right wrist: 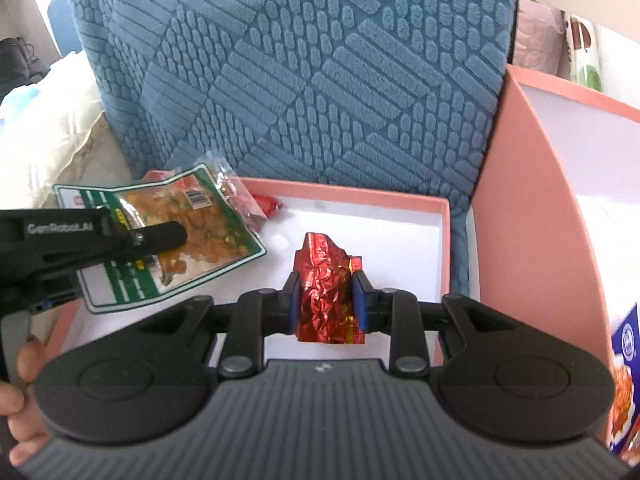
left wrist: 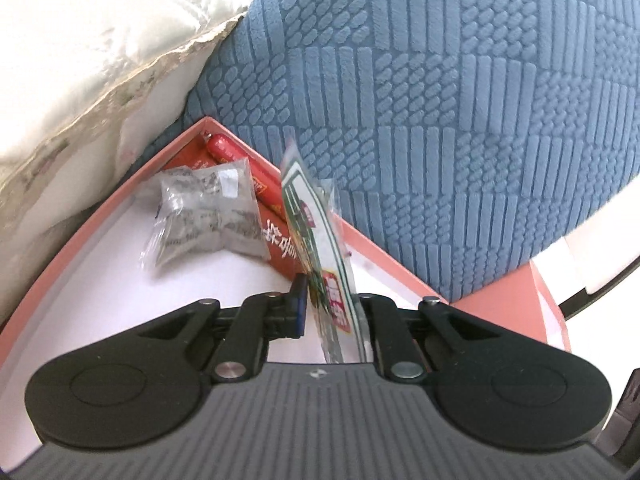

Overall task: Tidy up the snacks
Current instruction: 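Carry the held bag and candy over to the pink snack box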

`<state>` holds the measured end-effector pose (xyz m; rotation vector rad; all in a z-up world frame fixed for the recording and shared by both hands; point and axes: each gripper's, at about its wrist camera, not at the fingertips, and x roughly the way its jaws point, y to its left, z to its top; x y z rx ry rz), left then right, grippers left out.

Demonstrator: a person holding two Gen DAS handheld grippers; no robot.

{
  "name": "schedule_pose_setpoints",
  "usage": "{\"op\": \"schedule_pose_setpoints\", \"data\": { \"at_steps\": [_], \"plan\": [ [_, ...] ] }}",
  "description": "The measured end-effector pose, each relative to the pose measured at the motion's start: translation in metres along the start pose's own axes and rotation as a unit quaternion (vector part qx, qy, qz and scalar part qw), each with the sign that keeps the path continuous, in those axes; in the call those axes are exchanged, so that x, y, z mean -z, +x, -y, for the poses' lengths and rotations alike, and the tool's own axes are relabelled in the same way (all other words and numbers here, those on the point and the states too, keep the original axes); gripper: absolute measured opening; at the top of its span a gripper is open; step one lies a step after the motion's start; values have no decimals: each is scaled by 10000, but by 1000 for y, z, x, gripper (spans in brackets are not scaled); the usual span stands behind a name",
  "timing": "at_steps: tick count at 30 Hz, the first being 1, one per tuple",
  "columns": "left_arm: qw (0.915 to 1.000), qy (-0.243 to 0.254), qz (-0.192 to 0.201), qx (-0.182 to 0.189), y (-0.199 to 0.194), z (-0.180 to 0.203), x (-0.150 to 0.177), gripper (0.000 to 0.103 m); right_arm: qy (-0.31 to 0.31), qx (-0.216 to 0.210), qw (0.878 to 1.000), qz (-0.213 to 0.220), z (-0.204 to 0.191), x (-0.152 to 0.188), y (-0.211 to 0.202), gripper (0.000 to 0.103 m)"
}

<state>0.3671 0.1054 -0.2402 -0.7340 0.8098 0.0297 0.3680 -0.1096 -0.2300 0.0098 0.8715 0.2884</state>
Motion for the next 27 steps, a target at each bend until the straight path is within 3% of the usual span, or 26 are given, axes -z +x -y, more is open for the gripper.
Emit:
{"op": "schedule_pose_setpoints", "data": {
  "at_steps": [13, 27],
  "plan": [
    [9984, 460, 150, -305, -48, 2, 54, 12, -116, 7, 9996, 260, -12, 22, -40, 30],
    [9954, 818, 314, -380, -90, 25, 94, 12, -136, -178, 9992, 345, -8, 65, -79, 30]
  ]
}}
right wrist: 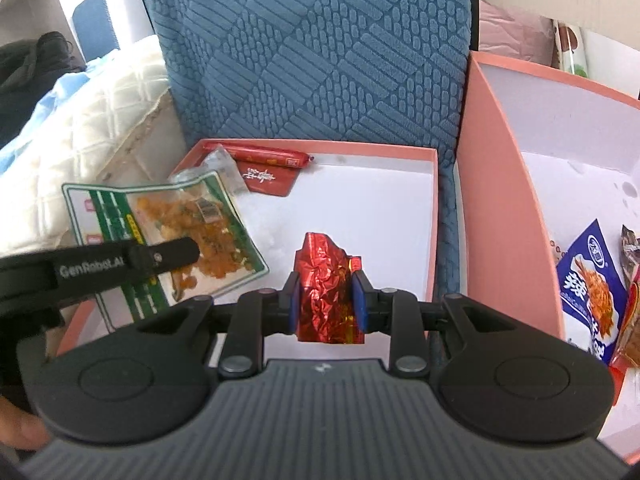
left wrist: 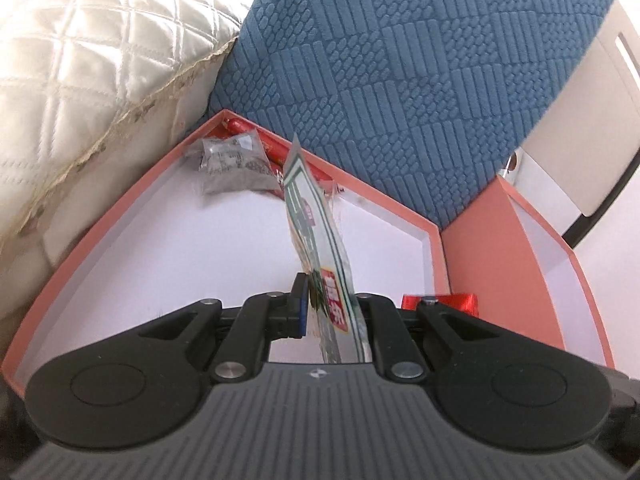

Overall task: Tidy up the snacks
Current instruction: 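Carry the held bag and candy over to the pink snack box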

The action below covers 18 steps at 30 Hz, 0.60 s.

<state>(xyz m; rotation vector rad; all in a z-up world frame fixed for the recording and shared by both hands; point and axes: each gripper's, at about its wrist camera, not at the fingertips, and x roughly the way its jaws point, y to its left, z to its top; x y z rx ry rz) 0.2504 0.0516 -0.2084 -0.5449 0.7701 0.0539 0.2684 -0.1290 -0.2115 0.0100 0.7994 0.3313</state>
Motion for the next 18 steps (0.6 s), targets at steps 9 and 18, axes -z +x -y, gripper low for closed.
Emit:
{"op": "schedule_pose_setpoints", "data": {
  "at_steps": [9, 18],
  "plan": [
    [9999, 63, 95, -90, -42, 15, 26, 12, 80, -92, 9999, 96, 1, 18, -34, 30],
    [9997, 180, 182, -36, -91, 41, 36, 12, 159, -111, 9996, 220, 1, 28, -86, 30]
  ]
}}
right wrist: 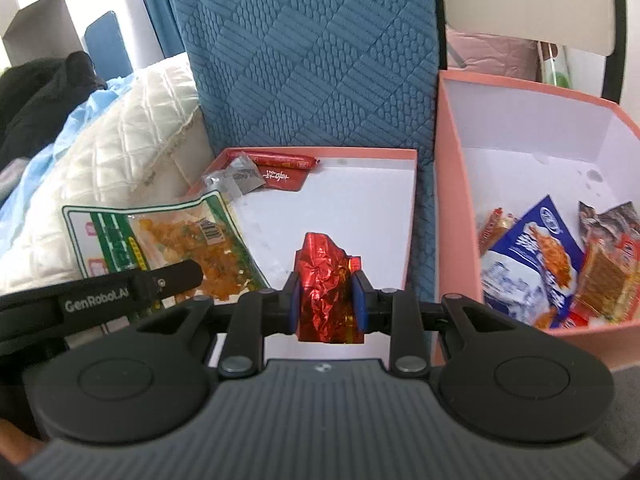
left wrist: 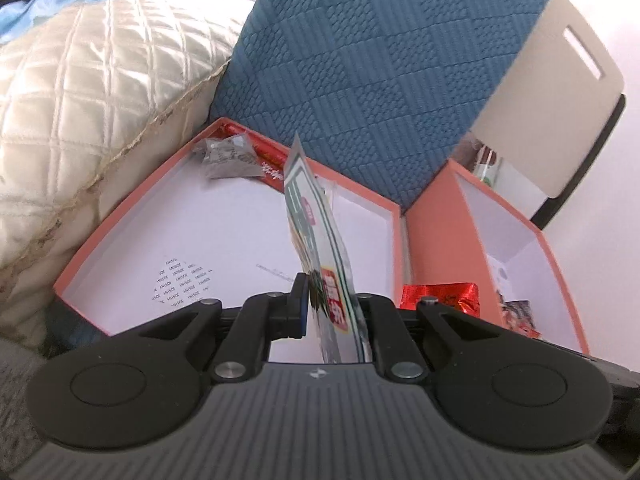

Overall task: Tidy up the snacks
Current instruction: 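Carry the held bag and candy over to the pink snack box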

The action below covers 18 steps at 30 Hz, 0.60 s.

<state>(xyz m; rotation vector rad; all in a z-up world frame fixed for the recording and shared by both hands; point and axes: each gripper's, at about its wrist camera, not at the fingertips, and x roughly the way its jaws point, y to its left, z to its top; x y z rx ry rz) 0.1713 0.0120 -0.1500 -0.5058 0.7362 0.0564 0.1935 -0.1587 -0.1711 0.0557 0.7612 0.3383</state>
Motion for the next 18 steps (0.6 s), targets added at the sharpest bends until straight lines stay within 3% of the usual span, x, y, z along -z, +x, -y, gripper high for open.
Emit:
{"op": "schedule_pose_setpoints", "data": {
  "at_steps": [9, 18],
  "plan": [
    [9999, -104, -61, 51, -29, 17, -5, 12, -28, 22, 9999, 106, 1, -11, -39, 25],
    [9996, -199, -180, 121, -46, 46, -18, 12, 160, -51, 9992, 359, 16, -46, -72, 25]
  ]
}}
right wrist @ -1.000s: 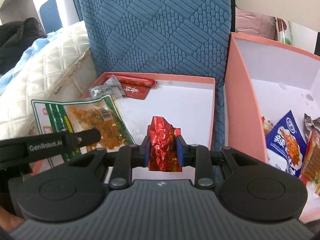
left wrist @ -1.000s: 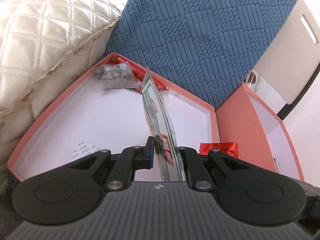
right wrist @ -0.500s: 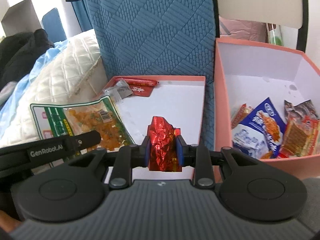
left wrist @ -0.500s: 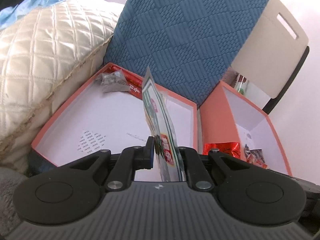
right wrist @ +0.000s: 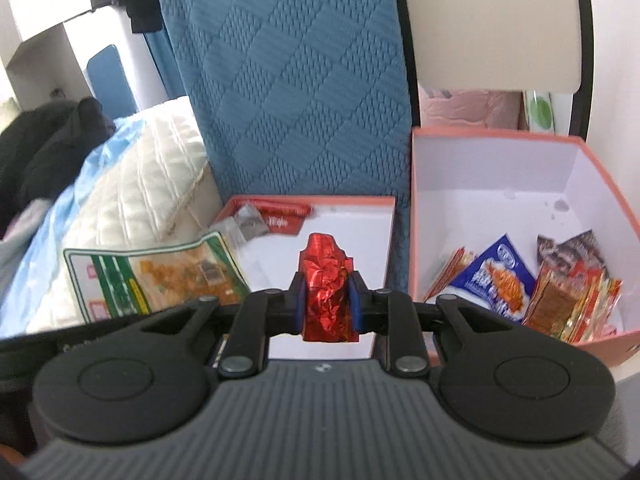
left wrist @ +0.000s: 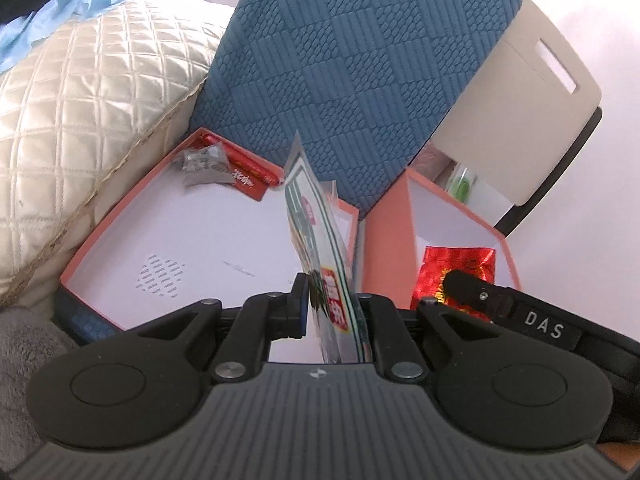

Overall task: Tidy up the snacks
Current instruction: 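Carry the held bag and candy over to the pink snack box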

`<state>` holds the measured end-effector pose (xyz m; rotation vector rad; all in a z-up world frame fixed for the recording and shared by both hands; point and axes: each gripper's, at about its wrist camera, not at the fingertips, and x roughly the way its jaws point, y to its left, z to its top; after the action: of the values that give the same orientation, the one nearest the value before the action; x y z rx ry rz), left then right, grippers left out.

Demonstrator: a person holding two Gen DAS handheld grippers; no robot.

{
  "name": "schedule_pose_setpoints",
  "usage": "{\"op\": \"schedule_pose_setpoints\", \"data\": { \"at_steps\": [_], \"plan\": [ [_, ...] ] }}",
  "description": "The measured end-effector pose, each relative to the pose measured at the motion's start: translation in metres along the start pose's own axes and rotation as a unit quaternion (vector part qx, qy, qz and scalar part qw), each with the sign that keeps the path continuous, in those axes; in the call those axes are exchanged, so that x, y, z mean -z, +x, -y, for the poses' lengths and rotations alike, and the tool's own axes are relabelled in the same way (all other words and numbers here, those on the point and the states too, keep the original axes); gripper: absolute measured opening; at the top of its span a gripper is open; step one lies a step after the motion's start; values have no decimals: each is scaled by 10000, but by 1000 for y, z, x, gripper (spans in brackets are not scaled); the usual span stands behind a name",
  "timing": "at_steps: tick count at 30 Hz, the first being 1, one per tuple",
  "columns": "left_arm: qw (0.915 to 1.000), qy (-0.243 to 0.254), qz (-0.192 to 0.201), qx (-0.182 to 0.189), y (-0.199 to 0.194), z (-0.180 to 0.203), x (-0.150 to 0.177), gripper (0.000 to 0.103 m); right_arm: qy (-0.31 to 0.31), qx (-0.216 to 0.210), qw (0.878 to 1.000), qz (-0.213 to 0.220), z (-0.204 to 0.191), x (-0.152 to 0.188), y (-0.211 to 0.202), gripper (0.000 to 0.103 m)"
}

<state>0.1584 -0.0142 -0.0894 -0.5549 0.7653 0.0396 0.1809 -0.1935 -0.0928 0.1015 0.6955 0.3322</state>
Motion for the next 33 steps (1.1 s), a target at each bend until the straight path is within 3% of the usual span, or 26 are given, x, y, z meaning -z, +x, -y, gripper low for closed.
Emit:
{"op": "schedule_pose_setpoints", "data": {
  "at_steps": [17, 33],
  "plan": [
    [9984, 511, 157, 167, -13, 90, -44, 12, 20, -43, 9988, 494, 41, -62, -51, 25],
    [9950, 874, 251, 414, 21, 167, -71, 12, 82, 141, 9963, 843, 89, -100, -61, 25]
  ]
}}
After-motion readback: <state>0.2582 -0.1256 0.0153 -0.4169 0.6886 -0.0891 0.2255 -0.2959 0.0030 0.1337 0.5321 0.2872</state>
